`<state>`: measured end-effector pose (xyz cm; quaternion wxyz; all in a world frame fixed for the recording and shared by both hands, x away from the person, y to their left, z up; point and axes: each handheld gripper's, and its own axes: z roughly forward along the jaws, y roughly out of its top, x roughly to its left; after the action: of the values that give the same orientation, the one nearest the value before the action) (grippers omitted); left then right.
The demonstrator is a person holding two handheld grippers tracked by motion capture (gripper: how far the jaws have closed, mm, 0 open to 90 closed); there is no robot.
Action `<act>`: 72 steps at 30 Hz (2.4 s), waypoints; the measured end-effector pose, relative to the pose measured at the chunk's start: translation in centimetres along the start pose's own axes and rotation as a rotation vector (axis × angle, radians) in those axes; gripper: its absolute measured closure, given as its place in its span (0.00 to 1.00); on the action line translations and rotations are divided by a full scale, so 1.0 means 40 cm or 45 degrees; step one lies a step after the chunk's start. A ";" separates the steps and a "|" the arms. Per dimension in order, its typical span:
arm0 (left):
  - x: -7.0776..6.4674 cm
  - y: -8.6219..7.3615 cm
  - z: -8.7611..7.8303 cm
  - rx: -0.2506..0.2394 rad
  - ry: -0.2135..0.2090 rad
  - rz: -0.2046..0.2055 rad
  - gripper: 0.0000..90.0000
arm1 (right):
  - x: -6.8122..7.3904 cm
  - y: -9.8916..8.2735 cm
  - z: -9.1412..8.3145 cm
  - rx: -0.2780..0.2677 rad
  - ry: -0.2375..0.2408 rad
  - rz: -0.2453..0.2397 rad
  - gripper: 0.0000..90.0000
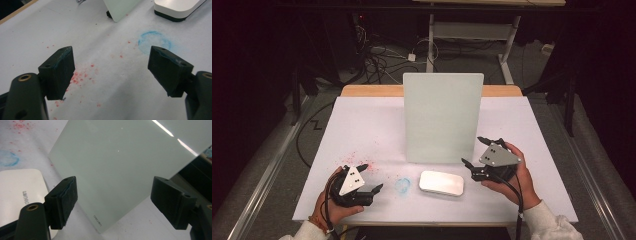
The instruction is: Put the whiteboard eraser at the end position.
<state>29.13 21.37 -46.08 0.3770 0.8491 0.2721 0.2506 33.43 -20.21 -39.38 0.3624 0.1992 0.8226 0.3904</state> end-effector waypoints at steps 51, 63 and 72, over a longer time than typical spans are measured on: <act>0.012 0.004 0.017 -0.001 0.005 -0.020 0.23 | -0.039 -0.271 -0.114 0.104 -0.134 0.261 0.22; 0.005 0.008 0.011 -0.009 0.013 -0.006 0.23 | -0.028 -0.259 -0.121 0.082 -0.127 0.242 0.22; 0.003 0.008 0.012 0.001 0.023 -0.003 0.23 | -0.020 -0.250 -0.120 0.082 -0.107 0.212 0.27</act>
<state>29.60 21.03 -46.09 0.3744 0.8467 0.2767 0.2576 29.88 -29.23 -44.80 0.3562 0.2945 0.7994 0.3839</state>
